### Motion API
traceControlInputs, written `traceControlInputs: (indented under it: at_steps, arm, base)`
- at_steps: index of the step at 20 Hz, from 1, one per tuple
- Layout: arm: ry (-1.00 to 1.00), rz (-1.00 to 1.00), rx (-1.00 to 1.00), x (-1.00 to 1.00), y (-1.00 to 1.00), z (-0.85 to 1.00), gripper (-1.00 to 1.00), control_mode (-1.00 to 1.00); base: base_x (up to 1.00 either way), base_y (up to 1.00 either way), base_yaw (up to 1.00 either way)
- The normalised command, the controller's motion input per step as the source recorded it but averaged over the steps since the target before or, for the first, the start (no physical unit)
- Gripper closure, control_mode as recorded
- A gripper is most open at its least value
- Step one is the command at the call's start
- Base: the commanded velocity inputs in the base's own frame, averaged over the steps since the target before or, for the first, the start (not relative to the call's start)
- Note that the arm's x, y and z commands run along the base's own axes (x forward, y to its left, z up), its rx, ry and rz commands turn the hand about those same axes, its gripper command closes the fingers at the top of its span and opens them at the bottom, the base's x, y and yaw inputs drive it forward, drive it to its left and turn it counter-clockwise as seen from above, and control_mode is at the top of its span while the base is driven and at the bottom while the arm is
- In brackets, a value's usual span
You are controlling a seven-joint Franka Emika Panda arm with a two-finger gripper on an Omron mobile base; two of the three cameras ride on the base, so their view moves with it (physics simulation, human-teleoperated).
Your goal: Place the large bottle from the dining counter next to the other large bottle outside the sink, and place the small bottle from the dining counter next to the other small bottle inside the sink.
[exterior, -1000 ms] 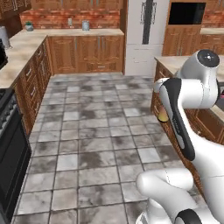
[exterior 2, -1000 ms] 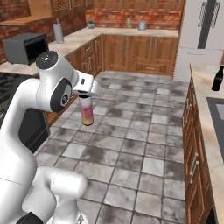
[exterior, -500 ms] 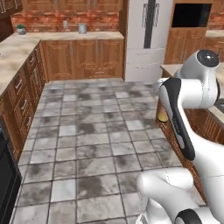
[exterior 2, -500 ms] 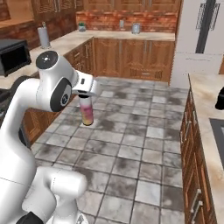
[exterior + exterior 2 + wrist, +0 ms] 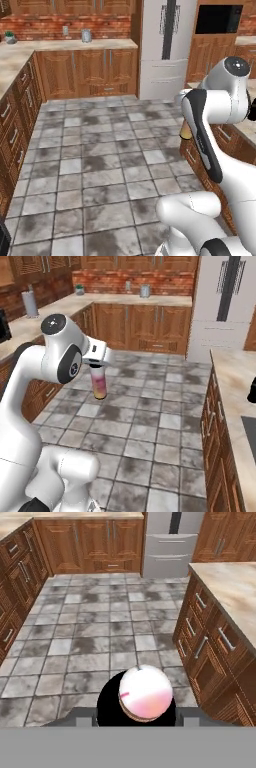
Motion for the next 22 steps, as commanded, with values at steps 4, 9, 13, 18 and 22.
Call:
traceControlInputs:
  at_steps: [4, 9, 13, 18, 22]
  arm:
    - [0.00, 0.00, 0.00, 0.00, 0.00, 0.00, 1.00, 1.00]
    - [0.00, 0.00, 0.00, 0.00, 0.00, 0.00, 1.00, 1.00]
    - [0.00, 0.00, 0.00, 0.00, 0.00, 0.00, 1.00, 1.00]
    - [0.00, 0.00, 0.00, 0.00, 0.00, 0.00, 1.00, 1.00]
    - [0.00, 0.00, 0.00, 0.00, 0.00, 0.00, 1.00, 1.00]
  base:
    - [0.68, 0.00, -0.12]
    - [0.83, 0.00, -0.10]
    - [0.54, 0.00, -0.15]
    - [0.13, 0.00, -0.22]
    - [0.00, -0.01, -0.25]
